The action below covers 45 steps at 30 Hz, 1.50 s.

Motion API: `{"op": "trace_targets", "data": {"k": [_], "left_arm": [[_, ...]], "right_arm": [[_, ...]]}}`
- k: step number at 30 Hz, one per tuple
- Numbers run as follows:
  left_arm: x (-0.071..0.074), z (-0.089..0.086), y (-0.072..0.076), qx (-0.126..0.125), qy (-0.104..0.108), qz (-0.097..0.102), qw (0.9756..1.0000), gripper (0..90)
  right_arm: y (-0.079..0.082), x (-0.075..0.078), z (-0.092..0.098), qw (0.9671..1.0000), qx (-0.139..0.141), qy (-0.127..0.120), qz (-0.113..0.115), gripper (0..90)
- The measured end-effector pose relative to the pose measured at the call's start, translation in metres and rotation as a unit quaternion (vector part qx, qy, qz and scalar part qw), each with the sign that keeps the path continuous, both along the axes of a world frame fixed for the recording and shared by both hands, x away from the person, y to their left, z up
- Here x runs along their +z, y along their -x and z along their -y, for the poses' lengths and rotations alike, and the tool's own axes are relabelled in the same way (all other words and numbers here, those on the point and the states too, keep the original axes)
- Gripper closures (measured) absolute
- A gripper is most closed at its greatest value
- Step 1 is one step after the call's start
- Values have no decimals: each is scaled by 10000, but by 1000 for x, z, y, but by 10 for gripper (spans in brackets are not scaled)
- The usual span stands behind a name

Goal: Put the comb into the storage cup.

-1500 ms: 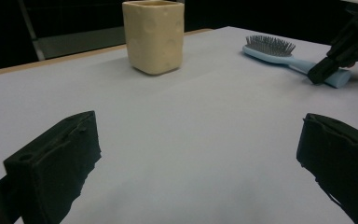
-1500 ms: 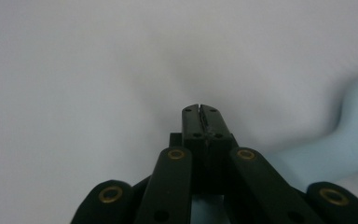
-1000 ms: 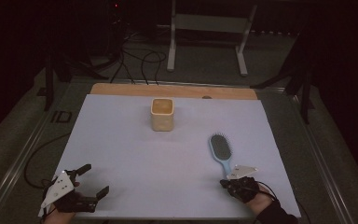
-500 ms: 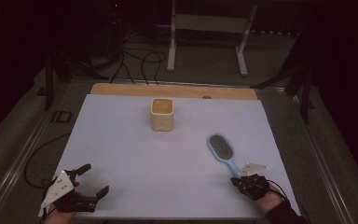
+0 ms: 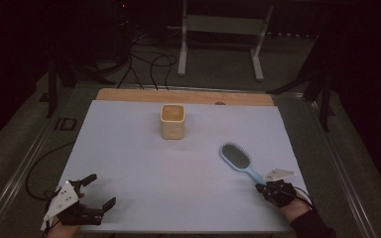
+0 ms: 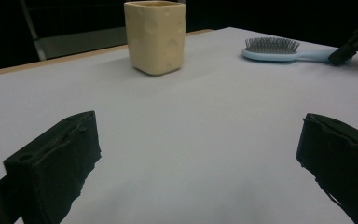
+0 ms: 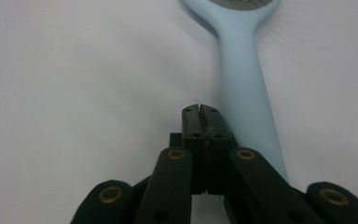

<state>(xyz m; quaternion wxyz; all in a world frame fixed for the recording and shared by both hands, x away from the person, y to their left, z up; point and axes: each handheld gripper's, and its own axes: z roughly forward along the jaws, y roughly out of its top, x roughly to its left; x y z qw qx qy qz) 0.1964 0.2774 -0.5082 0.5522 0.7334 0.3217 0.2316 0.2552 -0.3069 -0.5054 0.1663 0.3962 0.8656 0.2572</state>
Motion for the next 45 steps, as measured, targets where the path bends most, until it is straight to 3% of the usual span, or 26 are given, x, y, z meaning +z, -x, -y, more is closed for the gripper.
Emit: {"op": "trace_targets", "data": {"k": [19,32,45], "left_arm": [[0,0,0,5,-29,21,10000,0],[0,0,0,2,-27,17,10000,0],[0,0,0,7,-3,28,10000,0]], "right_arm": [[-13,3,19,9996,-253,96,-5,900],[-13,24,7,9997,192,115,121,900],[-34,63,2,9980,456,227,386,900]]}}
